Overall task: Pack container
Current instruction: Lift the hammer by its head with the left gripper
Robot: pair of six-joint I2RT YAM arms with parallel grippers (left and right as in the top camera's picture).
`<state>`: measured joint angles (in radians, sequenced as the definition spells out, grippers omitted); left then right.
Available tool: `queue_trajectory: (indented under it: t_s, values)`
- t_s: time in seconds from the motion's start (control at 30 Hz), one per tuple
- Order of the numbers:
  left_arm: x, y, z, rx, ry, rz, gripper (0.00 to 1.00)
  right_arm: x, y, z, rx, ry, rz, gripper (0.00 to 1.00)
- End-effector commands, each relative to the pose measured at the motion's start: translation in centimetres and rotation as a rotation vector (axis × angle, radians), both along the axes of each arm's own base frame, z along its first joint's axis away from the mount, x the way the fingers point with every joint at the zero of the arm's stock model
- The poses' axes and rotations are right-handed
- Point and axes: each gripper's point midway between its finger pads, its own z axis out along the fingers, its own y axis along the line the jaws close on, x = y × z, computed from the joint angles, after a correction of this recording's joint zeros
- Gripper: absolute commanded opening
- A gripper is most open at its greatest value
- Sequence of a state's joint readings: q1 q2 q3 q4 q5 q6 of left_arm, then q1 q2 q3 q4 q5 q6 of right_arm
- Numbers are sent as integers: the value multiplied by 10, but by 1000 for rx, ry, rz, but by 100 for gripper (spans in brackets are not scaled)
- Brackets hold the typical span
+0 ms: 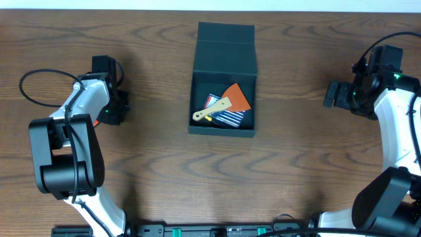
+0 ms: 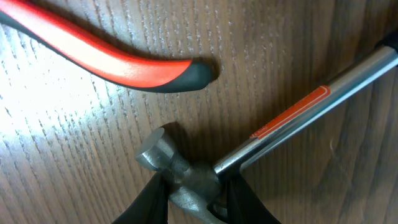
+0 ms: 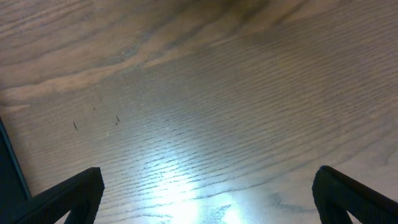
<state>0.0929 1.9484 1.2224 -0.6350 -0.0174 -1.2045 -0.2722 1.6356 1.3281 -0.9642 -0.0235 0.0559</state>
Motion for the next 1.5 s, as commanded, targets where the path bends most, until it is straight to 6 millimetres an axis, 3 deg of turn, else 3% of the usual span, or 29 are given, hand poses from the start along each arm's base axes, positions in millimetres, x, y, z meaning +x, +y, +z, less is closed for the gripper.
queue_trajectory:
  t_s: [0.0, 0.8, 1.17, 1.47]
  values:
    - [-14, -7, -16, -34, 55, -77, 6, -1, 3, -4, 4, 13, 17, 99]
    - [-10, -19, 21, 7, 0, -327, 6, -2, 3, -4, 5, 16, 17, 99]
    - [-13, -21, 22, 7, 13, -354, 6, -2, 3, -5, 5, 17, 17, 99]
    - [-10, -21, 35, 20, -22, -382, 6, -3, 3, -5, 6, 20, 17, 99]
